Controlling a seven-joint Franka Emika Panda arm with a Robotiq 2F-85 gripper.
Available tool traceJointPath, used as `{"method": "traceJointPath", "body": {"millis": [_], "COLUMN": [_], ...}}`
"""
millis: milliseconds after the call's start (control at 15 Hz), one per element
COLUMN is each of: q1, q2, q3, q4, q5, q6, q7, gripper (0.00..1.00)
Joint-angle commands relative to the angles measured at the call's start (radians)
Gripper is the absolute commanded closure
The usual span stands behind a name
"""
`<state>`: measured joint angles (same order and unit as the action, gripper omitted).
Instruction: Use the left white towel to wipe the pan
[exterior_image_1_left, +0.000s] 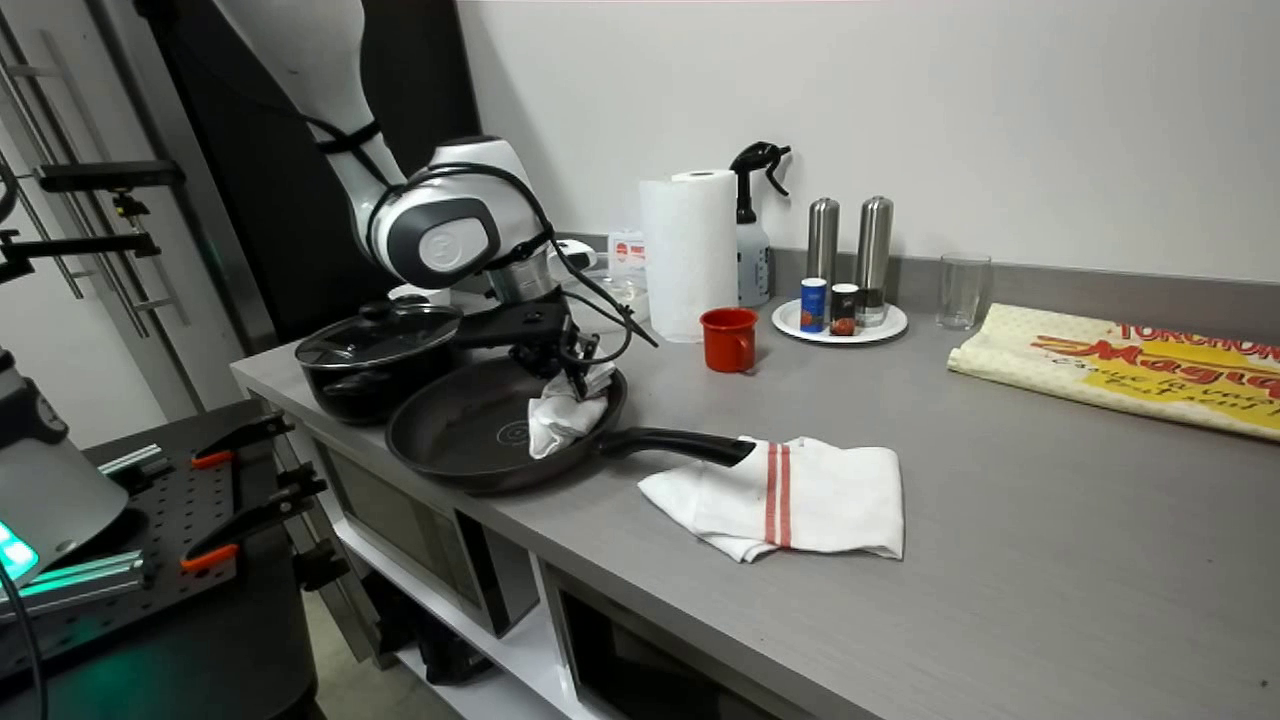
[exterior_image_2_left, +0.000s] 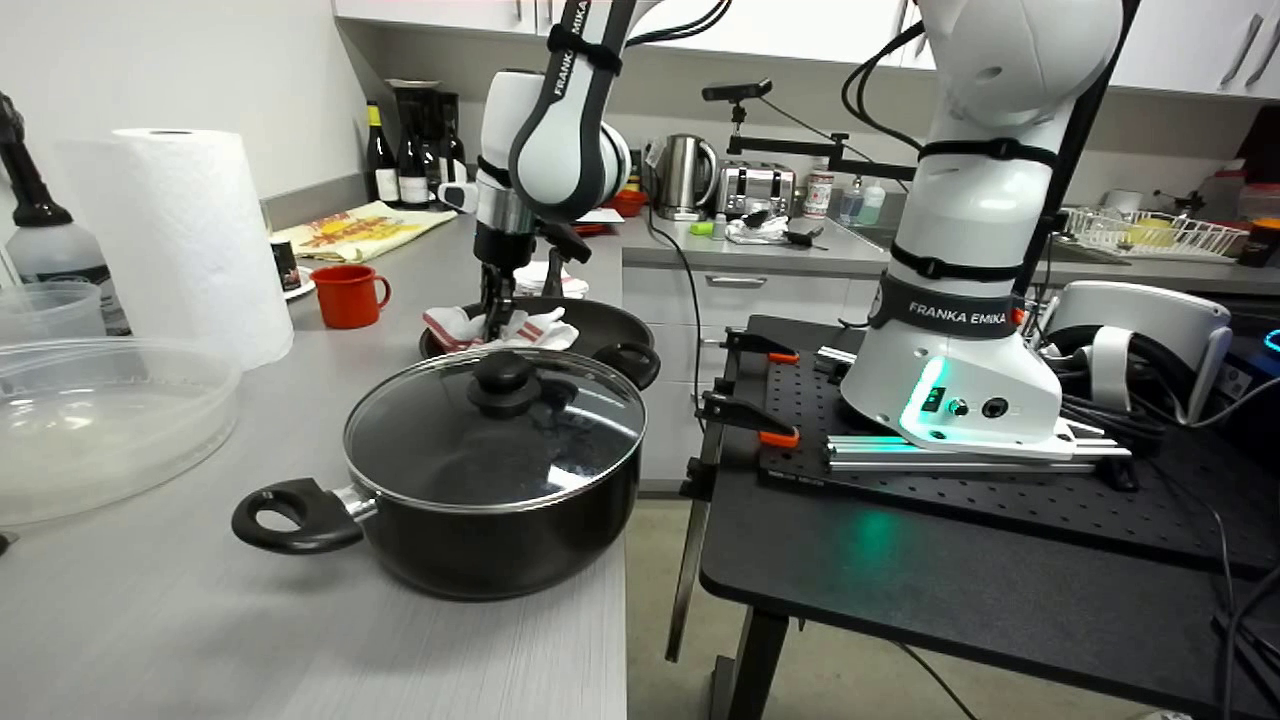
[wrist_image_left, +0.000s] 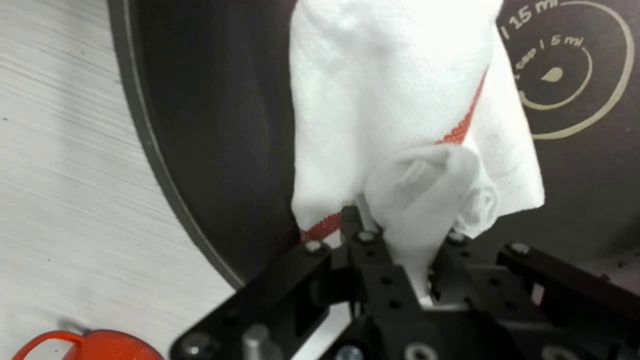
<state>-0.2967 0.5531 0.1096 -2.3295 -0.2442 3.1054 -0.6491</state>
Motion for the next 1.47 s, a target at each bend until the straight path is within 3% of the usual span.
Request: {"method": "traceJointPath", "body": {"millis": [0, 400, 867, 1067, 1400], "q1": [0.021, 0.008, -0.060, -0.137, -0.284], "q2": [0.013, -0.010, -0.079, -0.121, -0.173], "q3": [-0.020, -0.017, 0.026, 0.092, 0.197], "q4": [0.015, -0.021, -0.100, -0.105, -0.038], "q5": [-0.029, -0.069, -0.196, -0.177, -0.160], "q6": [0.074, 0.219, 0.369, 0.387, 0.313], "q7": [0.028, 0.035, 0.109, 0.108, 0.200], "gripper": [0.95, 0.95, 0.95, 0.95, 0.95]}}
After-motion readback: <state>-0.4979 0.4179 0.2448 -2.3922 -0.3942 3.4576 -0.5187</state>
